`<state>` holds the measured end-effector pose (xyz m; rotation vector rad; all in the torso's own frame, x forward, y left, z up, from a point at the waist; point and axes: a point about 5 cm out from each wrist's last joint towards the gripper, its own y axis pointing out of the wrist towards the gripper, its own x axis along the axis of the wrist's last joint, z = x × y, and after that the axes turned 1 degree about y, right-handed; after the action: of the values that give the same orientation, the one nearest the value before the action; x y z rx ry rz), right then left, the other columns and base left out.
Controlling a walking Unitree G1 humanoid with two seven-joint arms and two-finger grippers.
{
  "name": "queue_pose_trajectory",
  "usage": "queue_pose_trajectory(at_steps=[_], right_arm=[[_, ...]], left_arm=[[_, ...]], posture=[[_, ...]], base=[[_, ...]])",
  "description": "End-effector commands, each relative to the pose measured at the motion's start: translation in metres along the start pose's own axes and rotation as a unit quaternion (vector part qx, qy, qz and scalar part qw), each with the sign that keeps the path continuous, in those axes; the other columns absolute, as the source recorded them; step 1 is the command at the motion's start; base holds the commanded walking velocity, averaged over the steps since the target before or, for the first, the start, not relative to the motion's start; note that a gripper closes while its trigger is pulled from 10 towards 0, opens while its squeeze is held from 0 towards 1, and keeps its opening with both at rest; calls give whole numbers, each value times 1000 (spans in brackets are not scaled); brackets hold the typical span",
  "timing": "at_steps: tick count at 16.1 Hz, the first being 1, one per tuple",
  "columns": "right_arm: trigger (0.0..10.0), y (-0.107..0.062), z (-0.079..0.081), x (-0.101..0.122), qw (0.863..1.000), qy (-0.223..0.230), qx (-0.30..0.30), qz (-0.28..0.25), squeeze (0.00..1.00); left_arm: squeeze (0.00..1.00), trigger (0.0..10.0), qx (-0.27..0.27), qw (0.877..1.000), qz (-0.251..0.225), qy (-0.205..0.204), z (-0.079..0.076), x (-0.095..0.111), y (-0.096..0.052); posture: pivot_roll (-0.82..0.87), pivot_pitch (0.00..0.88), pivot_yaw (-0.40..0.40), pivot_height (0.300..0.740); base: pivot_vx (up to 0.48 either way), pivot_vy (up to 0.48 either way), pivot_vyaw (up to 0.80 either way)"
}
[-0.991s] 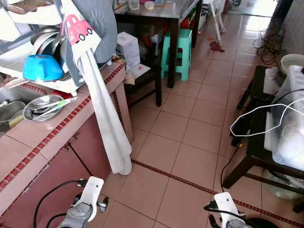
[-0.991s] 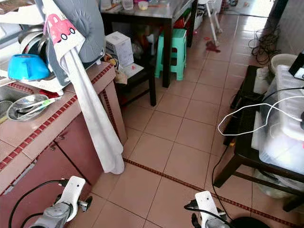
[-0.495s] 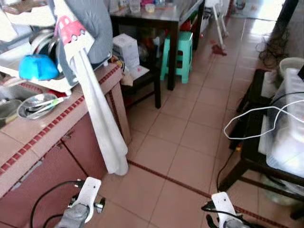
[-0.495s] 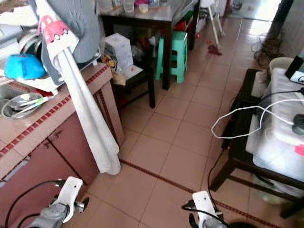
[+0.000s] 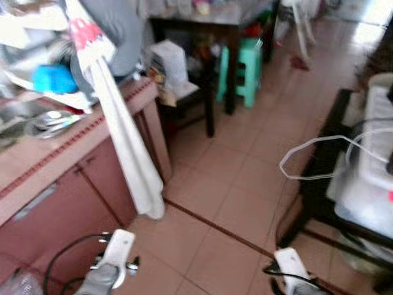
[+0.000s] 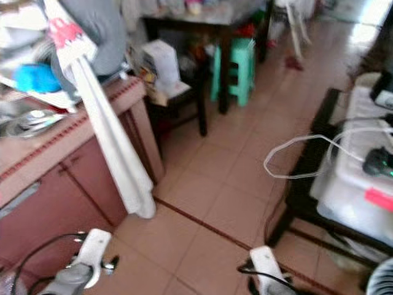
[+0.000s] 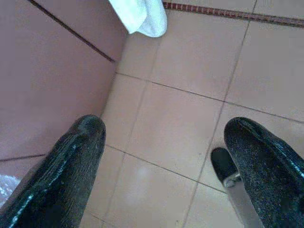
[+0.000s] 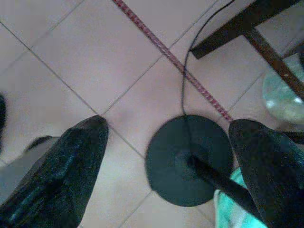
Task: Kitchen organization
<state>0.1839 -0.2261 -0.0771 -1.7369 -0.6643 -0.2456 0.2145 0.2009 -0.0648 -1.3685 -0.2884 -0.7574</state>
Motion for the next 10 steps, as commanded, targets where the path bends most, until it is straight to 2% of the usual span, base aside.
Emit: queue_pose_trajectory(at_steps=[1, 10], right_arm=[[10000, 0, 7, 0, 1000, 0, 11, 2, 0], [10000, 0, 6, 1, 1000, -10, 13, 2, 0]], left_arm=[[0, 10000, 14, 1000, 5, 4, 10, -2, -1], [0, 10000, 20, 1000, 18, -2, 6, -9, -2]], posture=[[-63, 6, 75, 740], [-68, 5, 58, 740]], base=[[0, 0, 0], [0, 0, 0]])
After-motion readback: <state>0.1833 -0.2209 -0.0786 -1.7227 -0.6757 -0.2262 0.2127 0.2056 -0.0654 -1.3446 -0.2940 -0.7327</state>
